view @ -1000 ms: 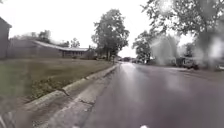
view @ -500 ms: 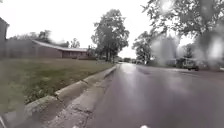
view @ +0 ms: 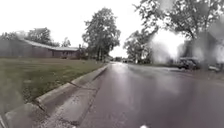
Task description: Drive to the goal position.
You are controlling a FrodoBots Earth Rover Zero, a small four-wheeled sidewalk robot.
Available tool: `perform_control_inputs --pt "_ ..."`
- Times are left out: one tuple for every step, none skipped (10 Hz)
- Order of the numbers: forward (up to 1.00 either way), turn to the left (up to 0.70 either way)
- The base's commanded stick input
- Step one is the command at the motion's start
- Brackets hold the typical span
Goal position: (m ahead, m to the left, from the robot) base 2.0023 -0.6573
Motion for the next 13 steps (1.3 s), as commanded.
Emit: perform_control_inputs --pt "0.5 -0.5" --pt "0.5 -0.5" --pt "0.5 -0.5" --pt "0.5 -0.41" --pt "0.5 -0.28" --pt "0.5 -0.14" --pt "0.5 -0.01" --pt "0.5 0.0" --pt "0.5 0.0" --pt "0.5 0.0" --pt "0.5 0.0" --pt "0.5 0.0" --pt "0.5 0.0"
